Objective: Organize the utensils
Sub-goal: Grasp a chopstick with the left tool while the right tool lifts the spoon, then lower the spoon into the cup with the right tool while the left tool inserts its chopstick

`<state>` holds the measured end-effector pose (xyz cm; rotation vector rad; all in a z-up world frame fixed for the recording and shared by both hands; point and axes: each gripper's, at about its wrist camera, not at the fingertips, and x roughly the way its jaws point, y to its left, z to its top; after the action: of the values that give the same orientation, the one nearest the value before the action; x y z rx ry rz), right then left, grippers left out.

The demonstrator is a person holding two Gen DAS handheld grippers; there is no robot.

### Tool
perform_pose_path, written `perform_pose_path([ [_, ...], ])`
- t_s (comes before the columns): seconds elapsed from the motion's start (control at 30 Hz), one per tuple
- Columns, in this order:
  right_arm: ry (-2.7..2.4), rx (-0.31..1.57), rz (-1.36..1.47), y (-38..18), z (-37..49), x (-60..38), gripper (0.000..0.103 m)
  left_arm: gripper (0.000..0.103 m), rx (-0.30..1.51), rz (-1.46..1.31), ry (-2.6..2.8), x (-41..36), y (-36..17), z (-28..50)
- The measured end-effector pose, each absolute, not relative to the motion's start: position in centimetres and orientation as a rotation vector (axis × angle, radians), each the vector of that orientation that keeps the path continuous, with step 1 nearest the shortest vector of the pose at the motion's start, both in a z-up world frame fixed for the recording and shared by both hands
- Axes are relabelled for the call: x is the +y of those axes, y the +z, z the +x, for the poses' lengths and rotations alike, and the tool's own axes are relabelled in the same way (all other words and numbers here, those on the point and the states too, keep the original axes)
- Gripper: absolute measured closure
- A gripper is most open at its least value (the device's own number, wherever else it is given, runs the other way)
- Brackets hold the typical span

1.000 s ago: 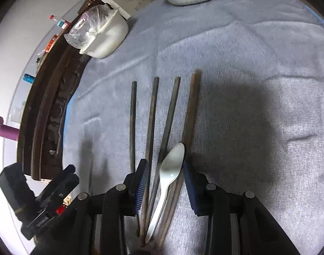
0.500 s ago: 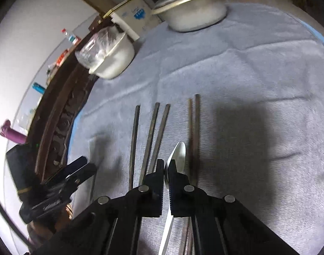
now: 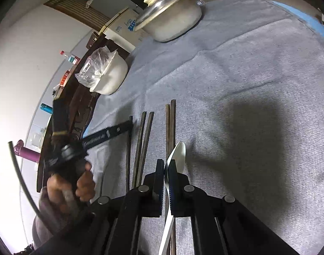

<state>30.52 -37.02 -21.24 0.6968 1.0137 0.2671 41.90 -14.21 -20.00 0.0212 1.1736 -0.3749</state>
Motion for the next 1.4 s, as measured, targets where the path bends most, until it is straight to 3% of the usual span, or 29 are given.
perform_pose_path([
  [0.03,0.268,1.014,0.695,-21.2,30.3,-37.2,0.099,0.077,1.182,0.015,-0.377,-14.3,-20.1,42.1],
  [0.07,0.268,1.014,0.695,-21.2,30.1,-37.3,0.099,0.092,1.187,0.019,-0.387,-14.5,-20.2,42.2],
  [0.1,0.267,1.012,0.696,-21.1,30.0,-37.4,0.099,0.096,1.189,0.025,-0.393,-14.6,-20.2,42.1],
  [0.37,0.261,0.976,0.673,-19.5,29.1,-37.2,0.099,0.098,1.129,0.025,-0.422,-13.0,-19.0,40.3],
  [1.0,0.211,0.617,0.509,-10.6,18.4,-32.9,0.099,0.098,0.707,-0.104,-0.493,-4.9,-5.0,25.1],
  [1.4,0.241,0.433,0.402,-6.3,14.0,-27.5,0.098,0.098,0.541,-0.128,-0.530,-2.6,0.0,17.2],
])
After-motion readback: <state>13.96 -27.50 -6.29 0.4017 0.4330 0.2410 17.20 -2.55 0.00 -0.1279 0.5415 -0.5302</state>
